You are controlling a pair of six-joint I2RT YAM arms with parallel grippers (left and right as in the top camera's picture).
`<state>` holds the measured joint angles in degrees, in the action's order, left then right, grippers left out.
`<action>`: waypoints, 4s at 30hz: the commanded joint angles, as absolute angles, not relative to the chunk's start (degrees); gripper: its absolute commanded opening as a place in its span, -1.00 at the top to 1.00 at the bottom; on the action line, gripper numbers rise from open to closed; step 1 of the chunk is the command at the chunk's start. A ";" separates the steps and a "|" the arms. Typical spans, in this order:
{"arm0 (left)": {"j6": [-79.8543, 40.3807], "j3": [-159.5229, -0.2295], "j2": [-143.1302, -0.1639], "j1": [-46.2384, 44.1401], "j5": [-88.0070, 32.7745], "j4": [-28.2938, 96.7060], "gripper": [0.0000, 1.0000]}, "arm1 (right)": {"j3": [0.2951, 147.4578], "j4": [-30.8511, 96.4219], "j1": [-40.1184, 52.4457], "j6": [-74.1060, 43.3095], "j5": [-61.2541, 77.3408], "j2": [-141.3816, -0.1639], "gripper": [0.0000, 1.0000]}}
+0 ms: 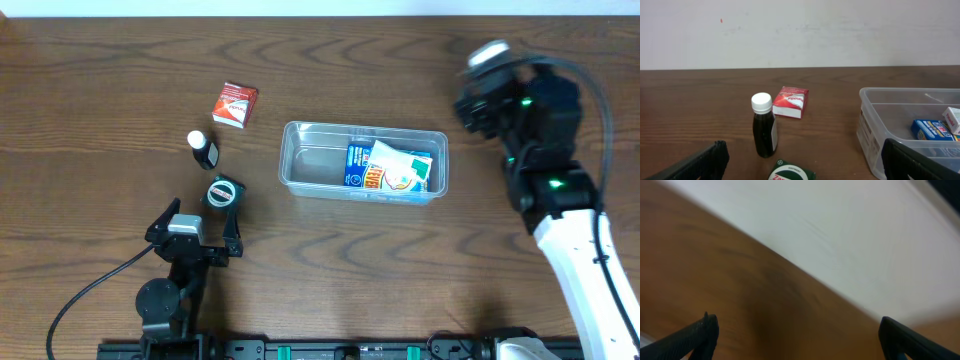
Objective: Pack container
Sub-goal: 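Release the white-green box and raise the right gripper away, then move the left gripper toward the red Panadol box, then grasp the red Panadol box with the left gripper and lift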
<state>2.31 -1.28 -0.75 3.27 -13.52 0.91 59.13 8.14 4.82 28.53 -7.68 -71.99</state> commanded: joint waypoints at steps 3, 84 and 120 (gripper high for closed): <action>1.83 -0.23 -0.71 3.20 -13.69 2.76 -0.96 | 59.24 8.21 -4.19 3.92 -15.86 -71.61 -0.99; 16.80 -95.15 -117.78 -0.19 -5.39 31.18 -0.96 | 59.24 30.28 -9.08 2.81 -15.88 -71.64 -0.99; 12.78 -112.49 -133.47 -1.39 -7.01 50.52 -0.96 | 59.24 30.30 -9.08 2.81 -15.88 -71.64 -0.98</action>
<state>13.43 -112.33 -132.18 -1.37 -6.26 50.17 59.07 30.24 -8.75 3.51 -15.25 -71.99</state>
